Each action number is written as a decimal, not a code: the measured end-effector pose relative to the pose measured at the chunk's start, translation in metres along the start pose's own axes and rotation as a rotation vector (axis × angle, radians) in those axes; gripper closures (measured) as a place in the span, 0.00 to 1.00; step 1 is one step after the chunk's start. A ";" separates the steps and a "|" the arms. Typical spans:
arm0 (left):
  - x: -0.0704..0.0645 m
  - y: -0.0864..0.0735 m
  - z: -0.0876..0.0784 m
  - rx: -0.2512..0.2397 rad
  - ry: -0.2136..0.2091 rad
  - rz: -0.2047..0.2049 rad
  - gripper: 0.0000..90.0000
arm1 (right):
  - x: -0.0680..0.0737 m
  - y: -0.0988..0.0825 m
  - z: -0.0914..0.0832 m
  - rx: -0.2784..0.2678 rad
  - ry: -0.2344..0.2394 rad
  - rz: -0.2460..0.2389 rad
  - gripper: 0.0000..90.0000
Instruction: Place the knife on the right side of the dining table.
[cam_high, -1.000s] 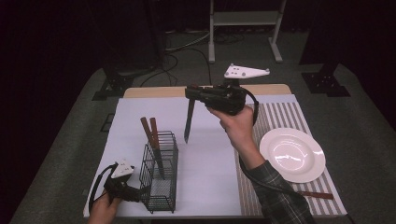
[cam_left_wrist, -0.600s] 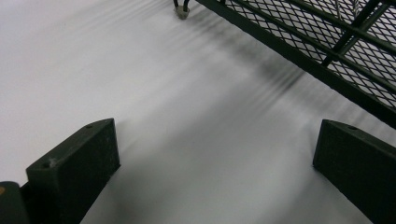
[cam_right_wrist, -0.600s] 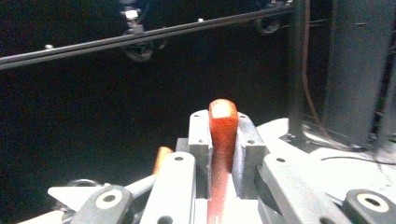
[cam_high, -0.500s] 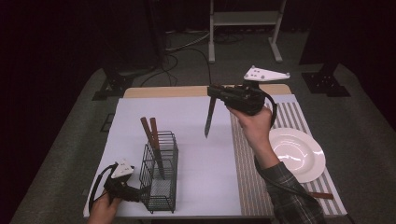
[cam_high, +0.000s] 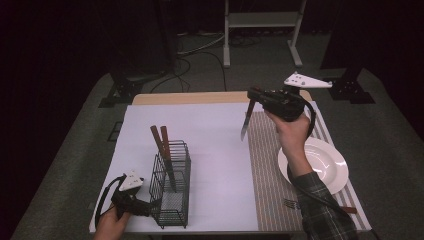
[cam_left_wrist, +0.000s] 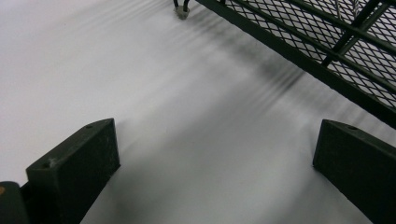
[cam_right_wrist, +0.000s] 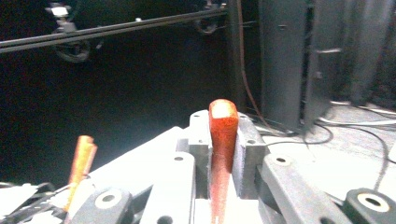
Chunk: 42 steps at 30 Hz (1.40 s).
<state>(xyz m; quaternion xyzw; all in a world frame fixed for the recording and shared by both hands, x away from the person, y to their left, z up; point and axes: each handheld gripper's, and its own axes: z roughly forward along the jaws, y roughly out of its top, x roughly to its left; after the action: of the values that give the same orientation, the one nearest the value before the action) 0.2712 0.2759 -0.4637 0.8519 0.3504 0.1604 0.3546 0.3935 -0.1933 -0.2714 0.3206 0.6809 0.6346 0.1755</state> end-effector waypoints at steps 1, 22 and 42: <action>0.000 0.000 0.000 0.000 0.000 0.000 0.00 | -0.004 -0.001 -0.002 0.002 -0.010 0.005 0.89; 0.000 0.000 0.000 0.000 0.000 0.000 0.00 | -0.079 -0.040 -0.018 -0.004 -0.281 0.057 0.89; 0.000 0.000 0.000 0.000 0.000 -0.001 0.00 | -0.103 -0.064 -0.008 0.011 -0.360 0.103 0.88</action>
<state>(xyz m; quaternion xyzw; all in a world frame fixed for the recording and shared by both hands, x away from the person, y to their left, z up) 0.2711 0.2758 -0.4638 0.8518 0.3508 0.1600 0.3546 0.4502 -0.2667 -0.3498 0.4642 0.6248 0.5714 0.2600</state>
